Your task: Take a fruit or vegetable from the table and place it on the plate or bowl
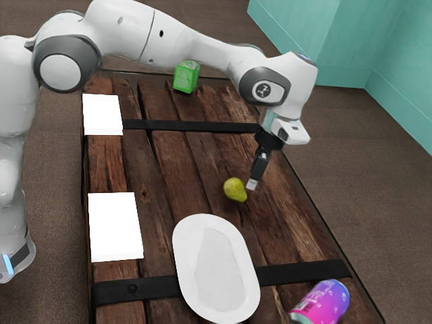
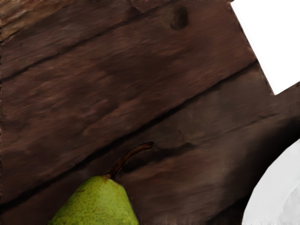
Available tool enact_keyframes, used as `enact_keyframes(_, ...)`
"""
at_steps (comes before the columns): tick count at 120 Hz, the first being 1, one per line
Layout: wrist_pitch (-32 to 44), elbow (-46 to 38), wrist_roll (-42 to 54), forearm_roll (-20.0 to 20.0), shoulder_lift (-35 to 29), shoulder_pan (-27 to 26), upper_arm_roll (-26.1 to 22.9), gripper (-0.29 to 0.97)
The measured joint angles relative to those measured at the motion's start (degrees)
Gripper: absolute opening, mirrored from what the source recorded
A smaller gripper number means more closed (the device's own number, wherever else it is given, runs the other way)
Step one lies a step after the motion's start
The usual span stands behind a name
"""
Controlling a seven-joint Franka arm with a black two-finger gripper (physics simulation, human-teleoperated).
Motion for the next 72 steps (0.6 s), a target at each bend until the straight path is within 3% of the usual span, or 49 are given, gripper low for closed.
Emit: enact_keyframes(72, 3.1, -4.5, 11.3, 1.3, -0.4, 0.6, 3.0, 0.68)
